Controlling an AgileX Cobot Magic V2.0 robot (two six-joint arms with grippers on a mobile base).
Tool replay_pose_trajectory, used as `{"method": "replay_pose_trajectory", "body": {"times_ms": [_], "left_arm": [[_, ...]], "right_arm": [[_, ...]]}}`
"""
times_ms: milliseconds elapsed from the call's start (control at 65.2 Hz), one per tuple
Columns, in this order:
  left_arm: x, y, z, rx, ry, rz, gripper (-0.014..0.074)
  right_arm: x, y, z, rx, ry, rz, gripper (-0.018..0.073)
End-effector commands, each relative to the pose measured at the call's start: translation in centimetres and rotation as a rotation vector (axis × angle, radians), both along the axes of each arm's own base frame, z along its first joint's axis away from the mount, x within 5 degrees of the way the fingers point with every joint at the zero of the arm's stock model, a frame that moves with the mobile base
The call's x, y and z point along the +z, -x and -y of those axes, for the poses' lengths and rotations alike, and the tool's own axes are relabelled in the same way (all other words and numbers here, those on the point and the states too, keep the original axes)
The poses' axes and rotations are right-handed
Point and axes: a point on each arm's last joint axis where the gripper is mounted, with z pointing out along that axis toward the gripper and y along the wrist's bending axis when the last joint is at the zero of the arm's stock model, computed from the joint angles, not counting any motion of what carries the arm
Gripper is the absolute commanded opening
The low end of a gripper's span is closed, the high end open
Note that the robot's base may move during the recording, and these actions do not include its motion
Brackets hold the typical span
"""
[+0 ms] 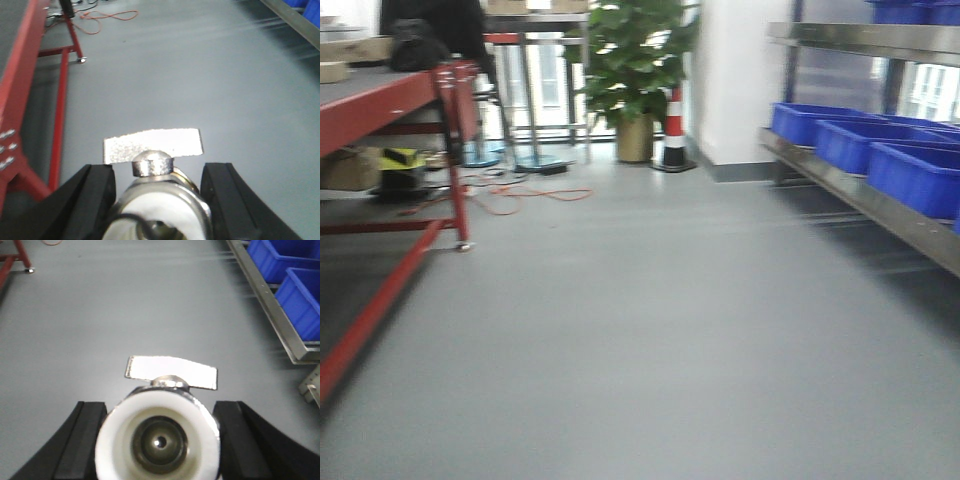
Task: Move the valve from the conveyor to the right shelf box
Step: 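Drive the base away from the conveyor holding both valves, then drive up to the steel shelf and align grippers over a blue bin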
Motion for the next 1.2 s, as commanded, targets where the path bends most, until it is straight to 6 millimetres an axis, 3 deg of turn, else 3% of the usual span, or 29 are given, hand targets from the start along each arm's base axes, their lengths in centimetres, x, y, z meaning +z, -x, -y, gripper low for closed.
{"method": "replay_pose_trajectory", "body": {"times_ms": [0, 1181], "left_arm": [[0.96, 0.4, 0.21, -0.007, 0.009, 0.073, -0.0111], [0.96, 0.4, 0.21, -0.007, 0.009, 0.073, -0.0111]], "right_arm": [[1.3, 0.36, 0.12, -0.009, 0.002, 0.102, -0.0153], [1.32, 0.36, 0.12, -0.009, 0.001, 0.104, -0.0153]]}}
